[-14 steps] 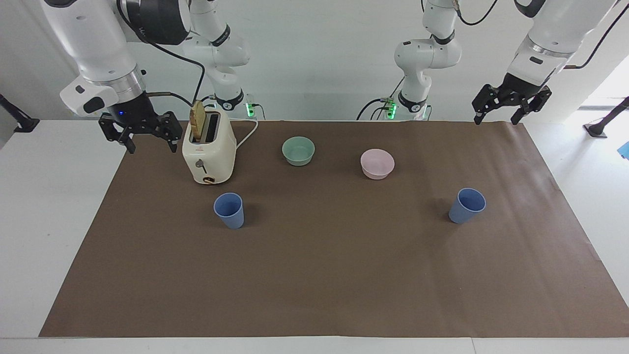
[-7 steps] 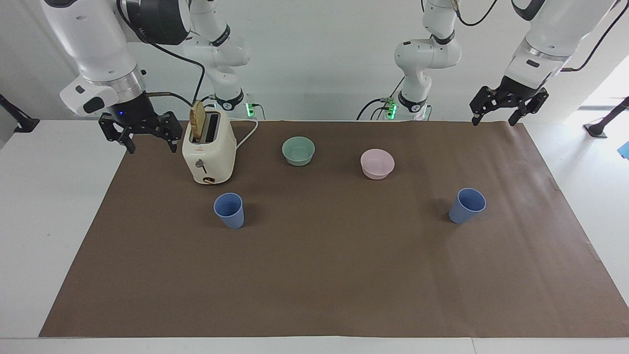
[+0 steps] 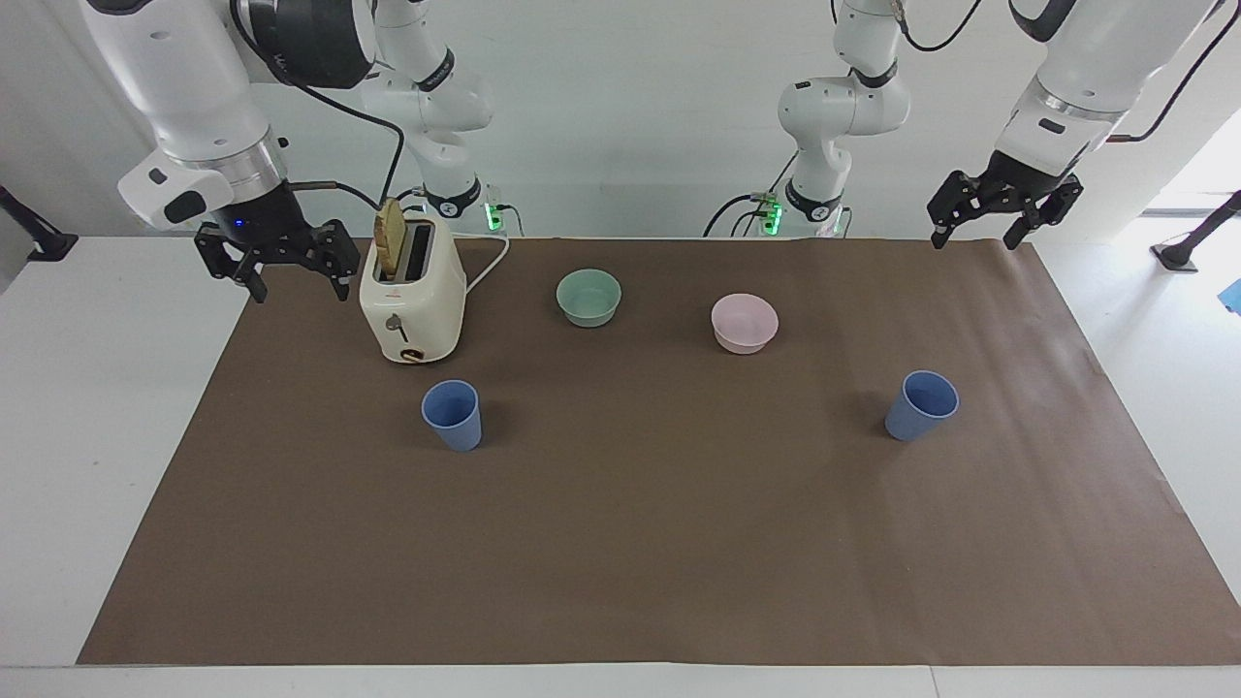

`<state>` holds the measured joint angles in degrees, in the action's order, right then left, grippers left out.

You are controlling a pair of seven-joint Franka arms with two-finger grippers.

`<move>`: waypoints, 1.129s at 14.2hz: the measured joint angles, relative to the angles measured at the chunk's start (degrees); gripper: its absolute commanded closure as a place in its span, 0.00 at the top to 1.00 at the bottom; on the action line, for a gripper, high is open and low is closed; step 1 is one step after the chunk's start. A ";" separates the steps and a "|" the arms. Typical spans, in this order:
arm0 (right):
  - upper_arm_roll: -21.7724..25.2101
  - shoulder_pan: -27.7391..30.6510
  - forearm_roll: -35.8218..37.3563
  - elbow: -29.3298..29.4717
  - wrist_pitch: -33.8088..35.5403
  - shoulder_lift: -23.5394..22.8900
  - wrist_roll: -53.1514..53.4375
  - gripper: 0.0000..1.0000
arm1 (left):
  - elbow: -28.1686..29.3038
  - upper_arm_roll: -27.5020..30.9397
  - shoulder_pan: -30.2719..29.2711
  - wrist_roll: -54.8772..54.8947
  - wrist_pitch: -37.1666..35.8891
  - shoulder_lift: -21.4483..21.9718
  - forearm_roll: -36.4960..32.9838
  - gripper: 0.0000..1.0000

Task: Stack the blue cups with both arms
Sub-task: 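Reach the left gripper to the blue cup nearest it and grasp it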

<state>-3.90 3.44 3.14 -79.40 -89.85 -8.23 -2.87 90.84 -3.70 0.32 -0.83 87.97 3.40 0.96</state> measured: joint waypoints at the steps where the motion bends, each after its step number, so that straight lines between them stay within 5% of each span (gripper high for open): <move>1: 0.00 0.00 0.00 0.00 0.00 0.00 0.00 1.00 | 0.67 0.15 -0.47 0.00 2.07 -0.49 0.00 1.00; 10: 0.00 0.00 0.00 0.00 0.00 0.00 0.00 1.00 | 4.57 0.49 -6.08 0.11 22.03 -14.14 0.02 1.00; 16: 0.00 0.00 0.00 0.00 0.00 0.00 0.00 1.00 | 15.37 0.44 -6.60 0.11 34.55 -15.97 1.03 1.00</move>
<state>-3.90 3.44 3.14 -79.40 -89.85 -8.23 -2.87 106.21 -3.26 -6.29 -0.71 122.52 -12.58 1.99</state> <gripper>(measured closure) 0.000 0.000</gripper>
